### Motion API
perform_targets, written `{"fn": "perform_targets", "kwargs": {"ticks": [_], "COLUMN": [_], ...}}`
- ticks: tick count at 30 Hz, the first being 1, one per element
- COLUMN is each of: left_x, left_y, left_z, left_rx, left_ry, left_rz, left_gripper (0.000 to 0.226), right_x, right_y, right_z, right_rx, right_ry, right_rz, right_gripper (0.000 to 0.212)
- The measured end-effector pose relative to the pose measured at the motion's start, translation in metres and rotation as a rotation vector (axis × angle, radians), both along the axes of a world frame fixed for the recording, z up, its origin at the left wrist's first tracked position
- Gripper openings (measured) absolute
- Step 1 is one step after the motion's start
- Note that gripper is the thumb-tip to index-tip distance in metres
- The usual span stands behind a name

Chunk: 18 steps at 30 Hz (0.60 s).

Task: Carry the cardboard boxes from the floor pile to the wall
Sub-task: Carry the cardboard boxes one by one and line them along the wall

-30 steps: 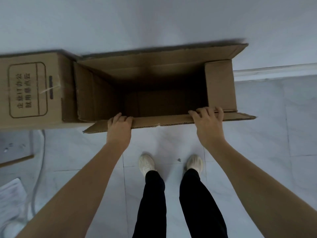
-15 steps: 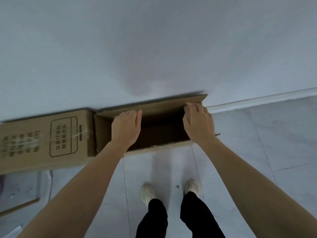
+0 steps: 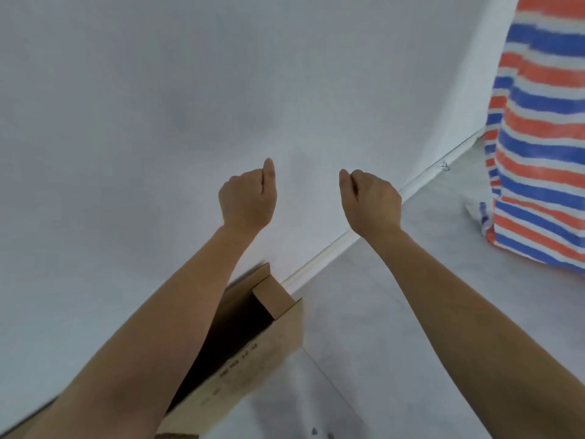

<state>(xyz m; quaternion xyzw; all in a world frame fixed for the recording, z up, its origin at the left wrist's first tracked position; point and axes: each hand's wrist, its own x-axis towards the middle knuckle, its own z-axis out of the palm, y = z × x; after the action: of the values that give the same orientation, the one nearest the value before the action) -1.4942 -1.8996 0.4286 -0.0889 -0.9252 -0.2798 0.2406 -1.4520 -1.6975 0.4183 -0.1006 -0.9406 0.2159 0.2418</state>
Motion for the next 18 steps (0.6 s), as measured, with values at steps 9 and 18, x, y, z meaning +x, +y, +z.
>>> {"fn": "perform_targets", "kwargs": {"ticks": [9, 18], "left_x": [0.133, 0.289], "left_y": [0.225, 0.484], "left_z": [0.099, 0.093], "left_rx": [0.067, 0.137], "left_ry": [0.217, 0.189], "left_rz": [-0.243, -0.621], "left_gripper": [0.057, 0.056], "right_x": [0.177, 0.373], "right_y": [0.21, 0.442], "right_z": [0.099, 0.067], "right_rx": [0.036, -0.064], "right_ry": [0.263, 0.146], "right_rz": [-0.21, -0.539], "right_gripper": [0.053, 0.038]}}
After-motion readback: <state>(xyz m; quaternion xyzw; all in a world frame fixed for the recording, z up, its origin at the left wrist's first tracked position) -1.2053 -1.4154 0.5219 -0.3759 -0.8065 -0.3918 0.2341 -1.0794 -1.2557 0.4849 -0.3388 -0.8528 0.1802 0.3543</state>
